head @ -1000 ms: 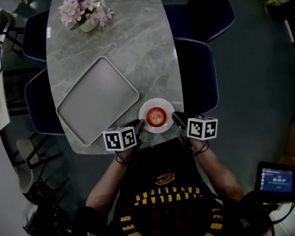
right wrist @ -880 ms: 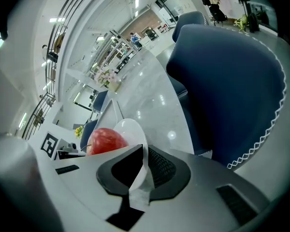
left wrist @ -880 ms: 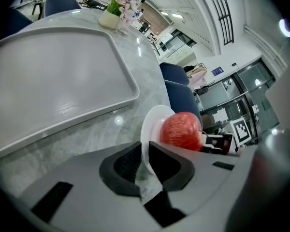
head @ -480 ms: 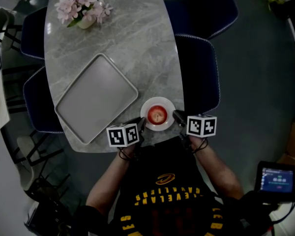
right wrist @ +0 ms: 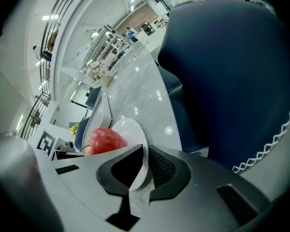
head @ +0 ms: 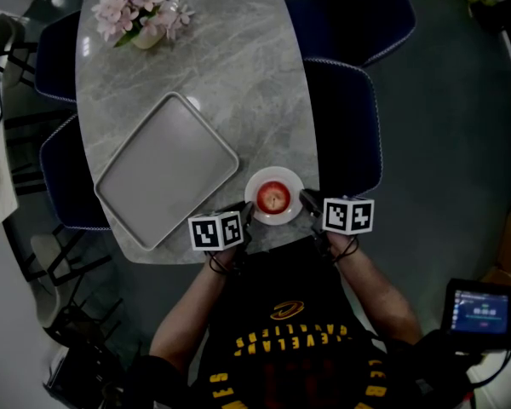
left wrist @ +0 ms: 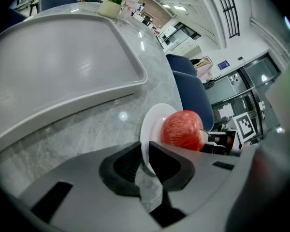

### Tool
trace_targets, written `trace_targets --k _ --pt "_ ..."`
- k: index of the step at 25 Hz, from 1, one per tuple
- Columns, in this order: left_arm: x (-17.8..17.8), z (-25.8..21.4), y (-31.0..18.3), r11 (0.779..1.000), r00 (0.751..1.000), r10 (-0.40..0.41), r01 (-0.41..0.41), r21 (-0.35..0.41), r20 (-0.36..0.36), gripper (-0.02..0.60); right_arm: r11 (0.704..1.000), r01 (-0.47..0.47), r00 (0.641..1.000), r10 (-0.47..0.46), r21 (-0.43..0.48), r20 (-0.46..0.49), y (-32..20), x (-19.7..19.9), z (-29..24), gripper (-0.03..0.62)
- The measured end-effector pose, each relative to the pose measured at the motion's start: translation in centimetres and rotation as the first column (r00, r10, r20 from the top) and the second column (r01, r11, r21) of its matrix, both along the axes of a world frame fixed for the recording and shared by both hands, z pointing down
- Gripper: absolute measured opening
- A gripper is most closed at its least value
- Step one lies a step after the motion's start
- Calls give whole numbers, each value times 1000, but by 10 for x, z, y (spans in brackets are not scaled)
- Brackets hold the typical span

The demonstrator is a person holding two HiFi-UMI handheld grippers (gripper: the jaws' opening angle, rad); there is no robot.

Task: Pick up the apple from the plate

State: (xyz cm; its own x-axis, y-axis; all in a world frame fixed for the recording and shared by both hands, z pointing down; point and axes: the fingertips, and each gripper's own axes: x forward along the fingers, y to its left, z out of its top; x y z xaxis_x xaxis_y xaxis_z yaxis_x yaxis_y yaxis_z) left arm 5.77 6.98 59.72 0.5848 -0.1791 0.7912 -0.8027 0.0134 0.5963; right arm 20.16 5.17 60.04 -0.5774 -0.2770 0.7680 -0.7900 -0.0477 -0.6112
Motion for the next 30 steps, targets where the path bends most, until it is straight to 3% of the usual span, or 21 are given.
trace_targets --k 8,14,20,24,27,30 --pt "0 3 -1 1000 1000 -4 4 18 2 51 1000 6 1000 -6 15 0 -1 -1 3 43" --pt "-6 7 -6 999 999 -31 30 42 24 51 995 80 996 -78 60 -32 -7 -3 11 43" --pt "-27 -15 -13 989 994 -99 93 111 44 51 983 -14 989 40 183 -143 -27 31 -3 43" --pt "-33 -70 -28 952 985 -173 167 256 1 51 949 11 994 24 315 -107 -43 30 -51 43" --pt "-24 -134 -31 909 990 -131 141 393 -53 51 911 6 997 24 412 -69 -41 22 -107 6" --pt "-13 -183 -33 865 988 -86 140 482 -132 2 854 -44 998 55 519 -7 -39 14 -155 6"
